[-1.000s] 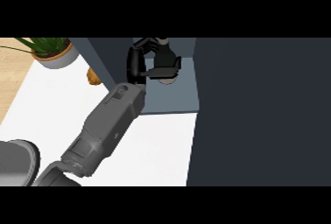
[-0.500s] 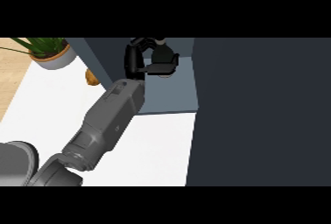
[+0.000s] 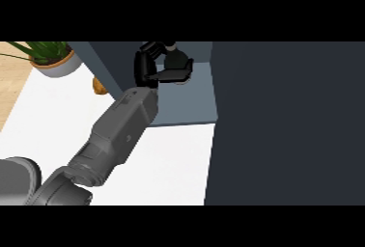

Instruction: Pick up the wine, place it into the cabinet and close the cabinet

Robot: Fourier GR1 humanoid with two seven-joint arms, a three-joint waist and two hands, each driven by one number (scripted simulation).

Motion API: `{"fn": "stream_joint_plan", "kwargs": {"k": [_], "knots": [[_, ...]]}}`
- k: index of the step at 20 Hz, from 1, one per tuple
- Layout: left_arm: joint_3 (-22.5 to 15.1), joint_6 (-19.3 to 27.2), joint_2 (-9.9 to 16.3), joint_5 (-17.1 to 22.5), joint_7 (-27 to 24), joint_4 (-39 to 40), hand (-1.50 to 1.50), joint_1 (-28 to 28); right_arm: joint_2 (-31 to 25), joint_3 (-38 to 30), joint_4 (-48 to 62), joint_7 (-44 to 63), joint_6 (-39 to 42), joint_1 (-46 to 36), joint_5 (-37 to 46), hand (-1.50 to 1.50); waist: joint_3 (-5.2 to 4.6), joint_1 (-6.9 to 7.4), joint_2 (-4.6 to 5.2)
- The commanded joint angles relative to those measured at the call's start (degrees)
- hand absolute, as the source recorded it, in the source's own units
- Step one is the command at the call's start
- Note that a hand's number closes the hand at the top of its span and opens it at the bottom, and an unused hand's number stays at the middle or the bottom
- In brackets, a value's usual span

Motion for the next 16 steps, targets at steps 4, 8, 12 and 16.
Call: {"fn": "stream_joint_plan", "kwargs": {"k": [4,8,12,16], "knots": [[1.89,-1.16,0.09,-0.07,-2.93,3.5,1.5,0.94,0.6,0.84,-3.1,1.13,-0.91,-0.33,-0.43,-1.5,-0.1,-0.07,0.37],[1.34,1.15,1.51,-1.31,-1.75,5.4,-1.5,-0.78,-0.87,-0.9,-0.05,-3.08,2.56,1.24,-2.58,-1.5,-0.04,-0.56,0.65],[0.56,4.79,0.0,-2.7,-2.9,6.05,-1.5,-1.6,0.09,0.06,-1.82,-1.48,0.87,0.18,-0.55,-1.5,-0.08,-0.69,0.57],[0.55,3.7,1.34,-3.18,-2.26,7.32,-1.5,-0.23,-0.47,-0.57,-1.83,0.28,0.86,-1.08,-2.67,-1.5,-0.11,-0.77,0.74]]}}
